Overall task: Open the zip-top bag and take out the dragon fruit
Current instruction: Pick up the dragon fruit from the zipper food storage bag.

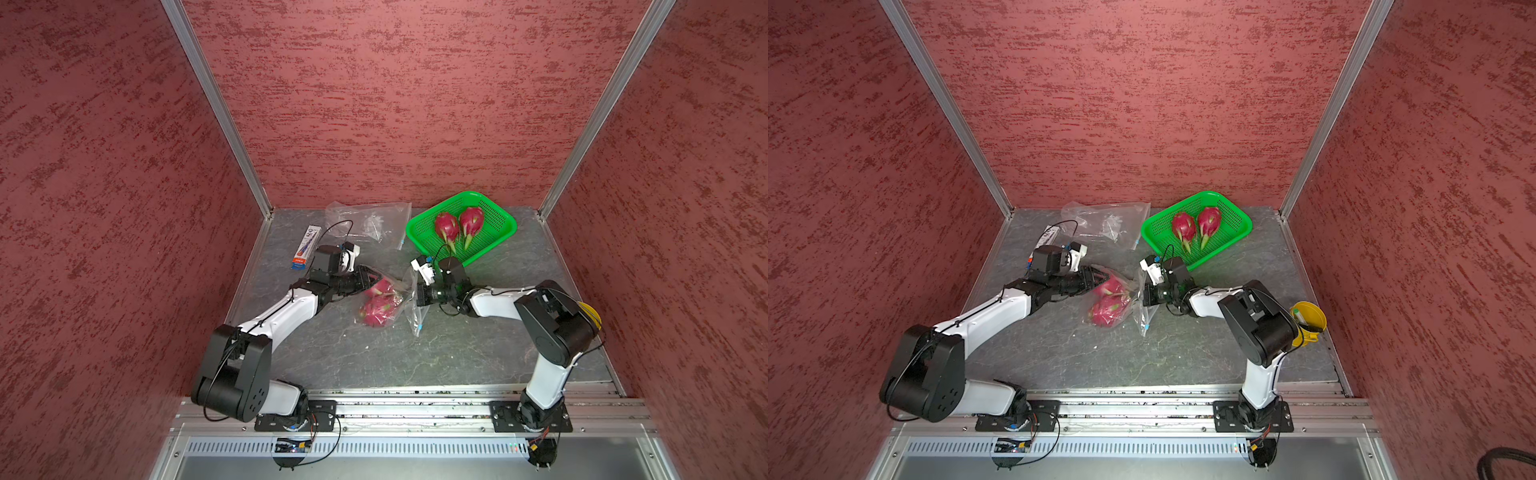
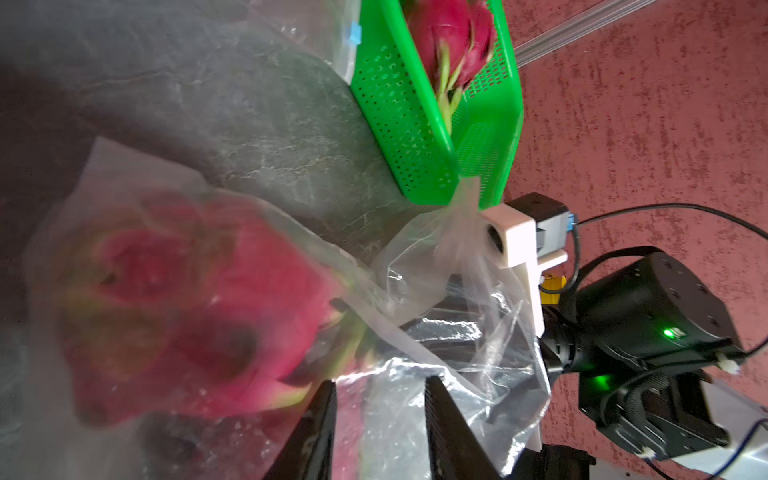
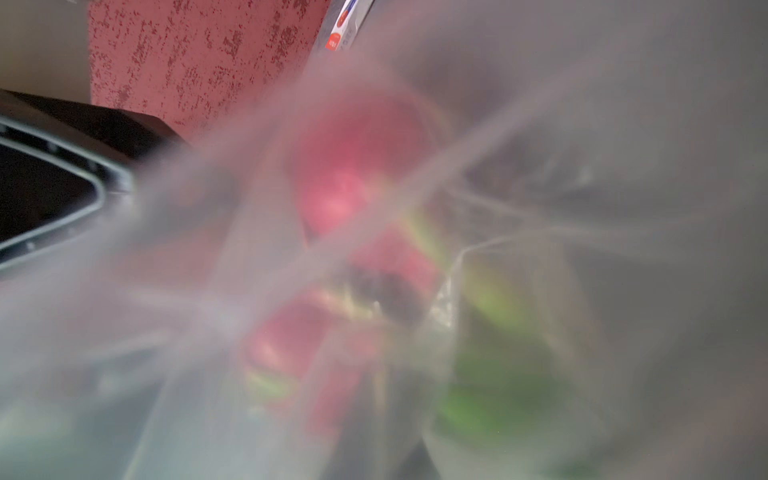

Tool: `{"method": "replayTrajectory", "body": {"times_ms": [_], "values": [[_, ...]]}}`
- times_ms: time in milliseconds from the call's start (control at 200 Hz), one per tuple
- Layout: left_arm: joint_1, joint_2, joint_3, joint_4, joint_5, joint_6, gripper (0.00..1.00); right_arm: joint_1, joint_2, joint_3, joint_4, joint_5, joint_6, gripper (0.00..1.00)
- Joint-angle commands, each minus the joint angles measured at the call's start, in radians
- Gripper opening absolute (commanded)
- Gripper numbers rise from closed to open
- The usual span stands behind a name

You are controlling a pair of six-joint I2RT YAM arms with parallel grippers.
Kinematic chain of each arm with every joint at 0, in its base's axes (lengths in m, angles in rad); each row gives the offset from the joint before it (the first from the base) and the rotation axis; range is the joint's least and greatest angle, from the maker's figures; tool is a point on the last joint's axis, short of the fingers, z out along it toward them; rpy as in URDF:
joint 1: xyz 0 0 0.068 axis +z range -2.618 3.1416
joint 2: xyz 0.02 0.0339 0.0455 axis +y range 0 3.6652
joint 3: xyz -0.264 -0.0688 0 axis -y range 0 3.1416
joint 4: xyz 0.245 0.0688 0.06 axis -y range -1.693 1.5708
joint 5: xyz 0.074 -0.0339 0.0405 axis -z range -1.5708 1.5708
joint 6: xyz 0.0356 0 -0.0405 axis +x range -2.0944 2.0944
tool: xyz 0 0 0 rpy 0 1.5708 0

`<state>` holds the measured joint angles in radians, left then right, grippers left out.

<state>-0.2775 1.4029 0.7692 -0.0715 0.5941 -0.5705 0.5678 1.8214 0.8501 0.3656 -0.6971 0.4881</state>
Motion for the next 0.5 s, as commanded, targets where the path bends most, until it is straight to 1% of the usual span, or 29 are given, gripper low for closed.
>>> {"method": "replayTrajectory", "body": {"times_ms": [0,140,165,271,331,376,391,441,496], "values": [[0.005,-0.049,-0.042,-0.042,-0.034,0.013,0.39,0.030,-0.020,-0.042,-0.042,-0.030,-0.013,0.10],[0.004,-0.152,-0.051,-0.211,-0.054,0.047,0.51,0.070,-0.043,-0.079,-0.033,-0.048,0.006,0.15],[0.003,-0.175,-0.050,-0.246,-0.065,0.054,0.56,0.074,-0.046,-0.081,-0.028,-0.046,0.006,0.16],[0.003,-0.272,-0.049,-0.362,-0.105,0.064,0.63,0.078,-0.053,-0.065,-0.019,-0.031,-0.001,0.20],[0.002,-0.322,-0.050,-0.413,-0.134,0.059,0.72,0.078,-0.054,-0.041,-0.033,-0.003,-0.023,0.28],[0.002,-0.352,-0.064,-0.427,-0.142,0.048,0.74,0.078,-0.051,-0.023,-0.050,0.024,-0.044,0.35],[0.003,-0.361,-0.072,-0.427,-0.144,0.039,0.76,0.078,-0.051,-0.018,-0.056,0.037,-0.050,0.36],[0.002,-0.381,-0.105,-0.407,-0.143,0.003,0.76,0.078,-0.045,-0.006,-0.070,0.092,-0.050,0.42],[0.001,-0.393,-0.165,-0.346,-0.135,-0.046,0.76,0.077,-0.030,-0.001,-0.053,0.099,-0.021,0.47]]}}
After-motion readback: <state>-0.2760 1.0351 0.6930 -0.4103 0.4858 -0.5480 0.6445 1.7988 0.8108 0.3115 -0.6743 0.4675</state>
